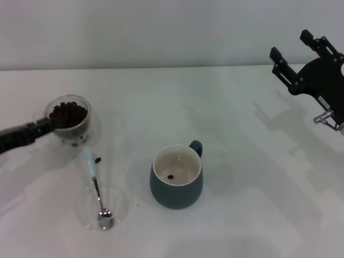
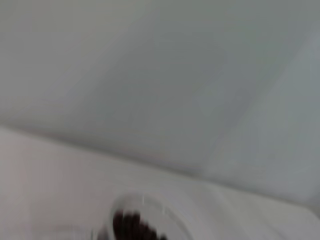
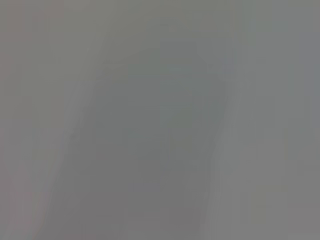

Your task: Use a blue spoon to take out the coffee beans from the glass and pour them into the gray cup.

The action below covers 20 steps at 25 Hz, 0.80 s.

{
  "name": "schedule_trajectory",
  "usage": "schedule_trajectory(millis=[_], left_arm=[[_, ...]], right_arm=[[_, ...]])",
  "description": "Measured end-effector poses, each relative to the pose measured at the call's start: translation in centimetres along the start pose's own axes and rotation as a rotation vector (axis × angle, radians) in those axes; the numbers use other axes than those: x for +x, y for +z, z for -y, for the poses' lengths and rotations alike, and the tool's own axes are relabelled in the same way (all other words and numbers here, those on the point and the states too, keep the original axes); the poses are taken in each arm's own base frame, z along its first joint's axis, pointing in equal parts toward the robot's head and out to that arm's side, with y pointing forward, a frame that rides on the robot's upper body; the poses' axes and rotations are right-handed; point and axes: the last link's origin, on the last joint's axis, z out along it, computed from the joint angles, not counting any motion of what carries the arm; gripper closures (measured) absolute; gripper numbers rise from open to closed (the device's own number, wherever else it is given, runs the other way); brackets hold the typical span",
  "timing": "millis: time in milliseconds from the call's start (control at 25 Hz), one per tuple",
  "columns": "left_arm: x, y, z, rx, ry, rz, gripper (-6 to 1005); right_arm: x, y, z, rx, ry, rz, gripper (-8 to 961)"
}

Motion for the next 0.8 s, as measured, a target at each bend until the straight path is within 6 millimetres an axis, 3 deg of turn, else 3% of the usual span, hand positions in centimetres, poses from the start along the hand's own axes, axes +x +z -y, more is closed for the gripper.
schedule_trajectory(millis=[360, 600, 800], left_arm=[[3.0, -3.8, -0.5, -0.009, 0.176, -0.364, 511], [2.3, -6.7, 0.0, 0.103, 0.260, -0.607, 482], [1.1, -7.5, 0.9, 0.198, 0.258, -0.722, 360]], right_arm=[[-0.4, -1.2, 1.4, 0.077, 0.018, 0.029, 214], [-0.4, -2.1, 2.3, 0.125, 0.017, 0.032, 214], [-0.2, -2.7, 3.1, 0.161, 0.007, 0.023, 214]])
